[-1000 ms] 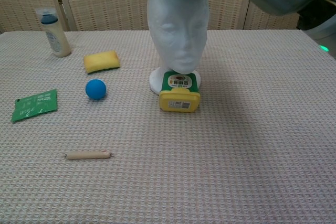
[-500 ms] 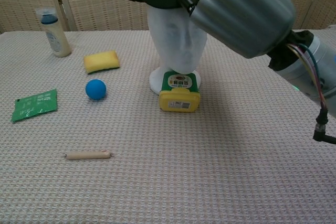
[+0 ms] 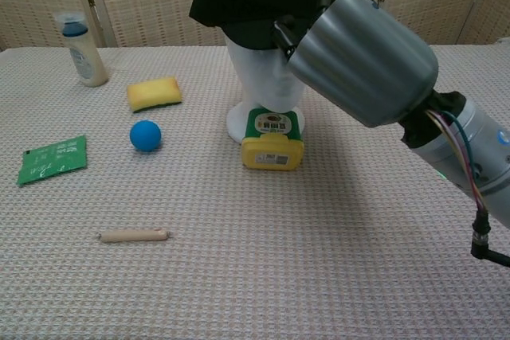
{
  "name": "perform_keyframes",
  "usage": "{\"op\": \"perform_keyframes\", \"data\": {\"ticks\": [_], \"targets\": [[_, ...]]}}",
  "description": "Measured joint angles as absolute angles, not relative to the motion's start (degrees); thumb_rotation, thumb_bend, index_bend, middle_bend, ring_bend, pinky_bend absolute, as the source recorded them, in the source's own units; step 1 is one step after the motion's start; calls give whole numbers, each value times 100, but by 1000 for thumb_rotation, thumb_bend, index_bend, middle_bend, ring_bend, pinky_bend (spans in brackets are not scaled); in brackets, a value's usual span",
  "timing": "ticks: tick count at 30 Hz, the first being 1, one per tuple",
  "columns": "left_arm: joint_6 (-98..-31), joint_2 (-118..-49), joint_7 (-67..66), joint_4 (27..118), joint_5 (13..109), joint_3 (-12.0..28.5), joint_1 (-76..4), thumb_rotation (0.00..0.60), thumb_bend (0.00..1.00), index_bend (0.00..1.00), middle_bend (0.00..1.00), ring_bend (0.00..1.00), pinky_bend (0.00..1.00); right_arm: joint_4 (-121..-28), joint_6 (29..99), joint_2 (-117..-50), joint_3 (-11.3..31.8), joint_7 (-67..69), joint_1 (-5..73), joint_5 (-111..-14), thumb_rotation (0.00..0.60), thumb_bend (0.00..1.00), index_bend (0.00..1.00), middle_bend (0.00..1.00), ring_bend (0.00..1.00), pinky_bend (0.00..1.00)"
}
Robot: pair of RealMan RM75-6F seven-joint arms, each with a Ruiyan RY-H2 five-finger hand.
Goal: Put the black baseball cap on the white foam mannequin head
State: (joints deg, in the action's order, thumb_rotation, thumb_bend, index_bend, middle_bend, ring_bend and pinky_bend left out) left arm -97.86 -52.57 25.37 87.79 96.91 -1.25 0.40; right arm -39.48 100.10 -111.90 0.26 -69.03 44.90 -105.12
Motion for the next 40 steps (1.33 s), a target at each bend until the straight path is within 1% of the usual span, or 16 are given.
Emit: {"op": "perform_keyframes", "data": {"ticks": [2,3,5,7,8,13,20,21,24,26,29,30,34,40], "targets": [[-9768,-5263,2516,8781,9680,-119,27,600,200,3,0,0,173,-4083,9978,-11167,51,-6943,4413,-10467,600,314,363,339,480,702],[-9760,-5265,2506,8783,9675,-118,24,600,200,3,0,0,173,-4193,9945,-11148,68,-6991,4358,-10433,600,296,287,288,432,666],[-9748,-5268,2481,8793,9667,-116,18,600,200,4,0,0,173,-4385,9887,-11112,89,-7082,4279,-10385,600,247,102,155,306,566],[-9736,-5271,2457,8806,9652,-112,13,600,200,5,0,0,173,-4638,9820,-11050,104,-7167,4205,-10359,600,224,28,92,245,511],[-9732,-5272,2451,8811,9648,-112,12,600,200,5,0,0,173,-4751,9796,-11016,107,-7196,4178,-10359,600,215,6,65,222,491],[-9719,-5272,2409,8827,9639,-110,5,600,200,7,0,0,173,-5336,9732,-10827,111,-7314,4007,-10413,600,188,0,3,162,447],[-9758,-5284,2344,8840,9657,-115,20,600,200,8,0,0,173,-6265,9847,-10409,-71,-7481,3538,-10574,600,162,0,0,109,396],[-9768,-5286,2331,8840,9663,-116,24,600,200,8,0,0,172,-6467,9915,-10306,-116,-7466,3419,-10588,600,161,0,0,98,370],[-9773,-5303,2247,8846,9662,-112,28,600,200,8,0,0,172,-7092,10127,-9991,-234,-7260,3066,-10549,600,162,0,0,51,239],[-9756,-5326,2138,8864,9649,-102,22,600,200,8,0,0,172,-7532,10239,-9761,-312,-6996,2833,-10456,600,162,0,0,11,125],[-9691,-5380,1893,8910,9600,-75,-3,600,200,8,0,0,172,-8275,10315,-9296,-460,-6295,2470,-10126,600,162,0,0,0,14],[-9665,-5402,1800,8928,9583,-65,-13,600,199,9,0,0,172,-8529,10310,-9095,-513,-5931,2351,-9958,600,162,0,0,0,4],[-9613,-5567,1269,8974,9502,17,-53,600,200,15,0,0,172,-9049,10260,-8478,-615,-4522,2039,-9477,600,166,0,0,0,0],[-9601,-5952,453,8938,9454,117,-97,600,200,16,0,0,172,-8967,10185,-7837,-633,-2126,1613,-9014,600,166,0,0,0,0]]}}
